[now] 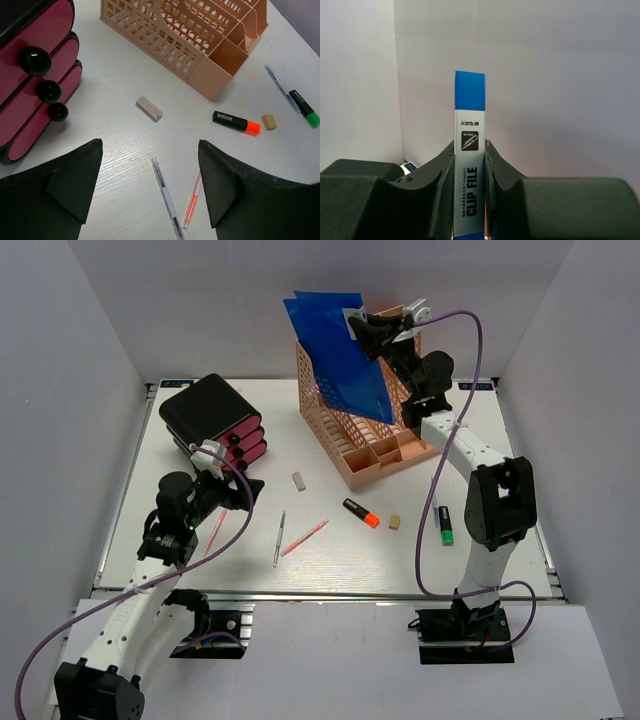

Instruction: Organize the desk

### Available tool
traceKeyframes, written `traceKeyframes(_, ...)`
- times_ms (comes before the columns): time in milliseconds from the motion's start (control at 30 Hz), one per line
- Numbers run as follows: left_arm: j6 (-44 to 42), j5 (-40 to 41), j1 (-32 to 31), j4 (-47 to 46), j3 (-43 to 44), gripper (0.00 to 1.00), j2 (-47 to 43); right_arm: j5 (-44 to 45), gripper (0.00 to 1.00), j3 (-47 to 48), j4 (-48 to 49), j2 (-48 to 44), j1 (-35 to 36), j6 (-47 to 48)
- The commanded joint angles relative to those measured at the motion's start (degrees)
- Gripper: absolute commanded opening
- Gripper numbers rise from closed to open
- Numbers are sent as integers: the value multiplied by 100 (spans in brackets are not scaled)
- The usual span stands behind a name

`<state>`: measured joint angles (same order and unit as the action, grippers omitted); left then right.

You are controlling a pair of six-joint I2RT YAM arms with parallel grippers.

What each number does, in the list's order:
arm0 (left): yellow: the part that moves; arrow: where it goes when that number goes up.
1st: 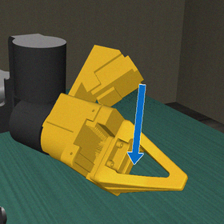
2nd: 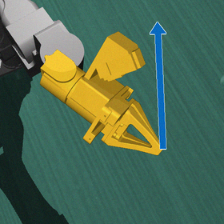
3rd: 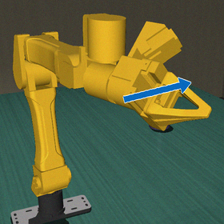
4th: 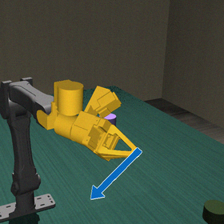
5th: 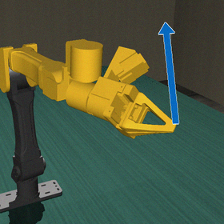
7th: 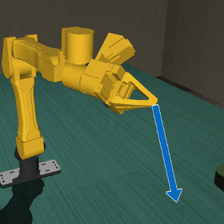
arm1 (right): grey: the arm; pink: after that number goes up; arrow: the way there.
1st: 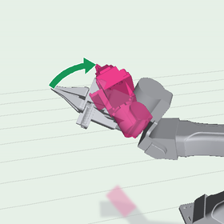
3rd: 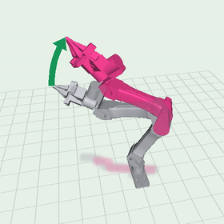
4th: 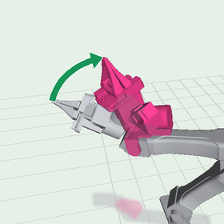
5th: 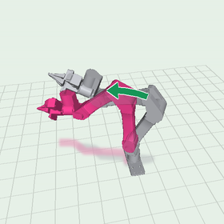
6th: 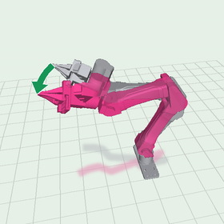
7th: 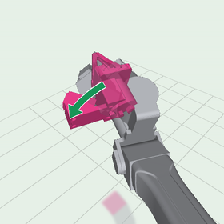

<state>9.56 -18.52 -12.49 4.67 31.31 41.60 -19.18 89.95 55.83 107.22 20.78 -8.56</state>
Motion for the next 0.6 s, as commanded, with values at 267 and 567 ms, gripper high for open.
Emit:
traceKeyframes(267, -69, -125, 27, -89, -37, 87, 76, 960, 0, -1075, 2948, -298, 137, -85)
traceKeyframes(567, -77, -178, 27, -98, -20, 86, 173, 906, 0, -1832, 5068, -43, 287, 320)
